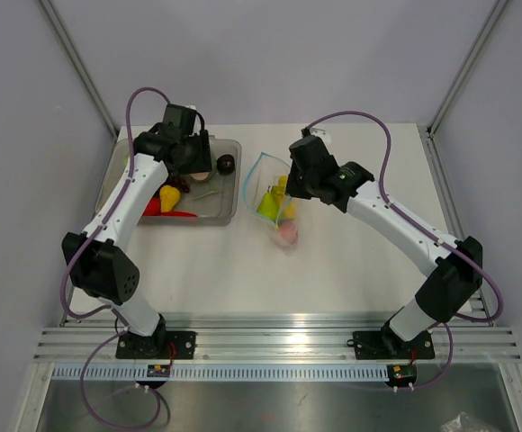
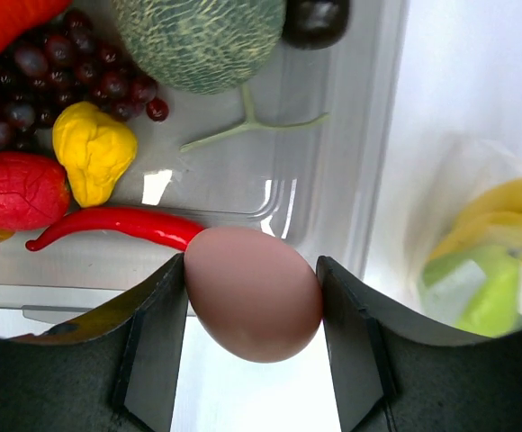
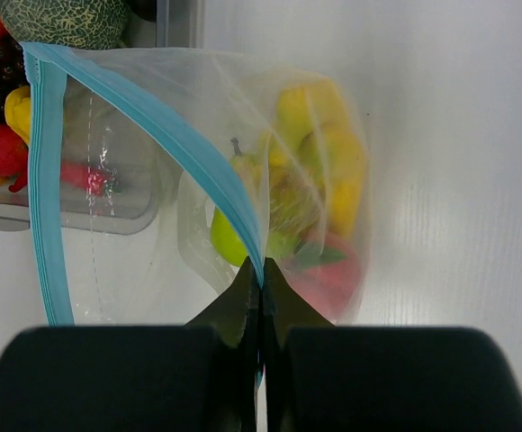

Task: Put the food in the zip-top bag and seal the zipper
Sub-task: Pick up the fake fruit from the bin, then place the fake fruit in the zipper food storage bag.

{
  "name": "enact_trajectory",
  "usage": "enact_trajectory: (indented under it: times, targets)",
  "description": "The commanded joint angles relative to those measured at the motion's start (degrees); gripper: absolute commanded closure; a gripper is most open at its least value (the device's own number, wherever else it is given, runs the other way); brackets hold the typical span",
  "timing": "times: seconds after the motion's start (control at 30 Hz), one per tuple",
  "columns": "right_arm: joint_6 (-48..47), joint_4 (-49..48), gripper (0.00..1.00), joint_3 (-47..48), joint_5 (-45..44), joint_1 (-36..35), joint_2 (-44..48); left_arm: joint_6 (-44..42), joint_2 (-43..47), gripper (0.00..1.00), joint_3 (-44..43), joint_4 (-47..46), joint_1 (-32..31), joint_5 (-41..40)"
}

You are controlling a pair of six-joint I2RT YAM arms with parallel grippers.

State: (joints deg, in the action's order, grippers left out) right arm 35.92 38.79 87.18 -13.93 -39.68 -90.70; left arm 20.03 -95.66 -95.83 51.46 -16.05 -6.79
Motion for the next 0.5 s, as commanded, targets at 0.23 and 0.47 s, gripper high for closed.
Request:
enact_trajectory:
  times: [0.23, 0.47]
  targets:
    - [0.64, -1.7, 1.0, 1.59, 0.4, 0.31, 0.17, -2.01, 7.6, 0.8, -7.52, -2.6, -13.47, 16.21]
    - [0.9, -1.34, 1.0, 0.45, -0.04, 0.22, 1.57, -0.09, 6.71, 0.8, -4.31, -4.95, -17.69, 24.88]
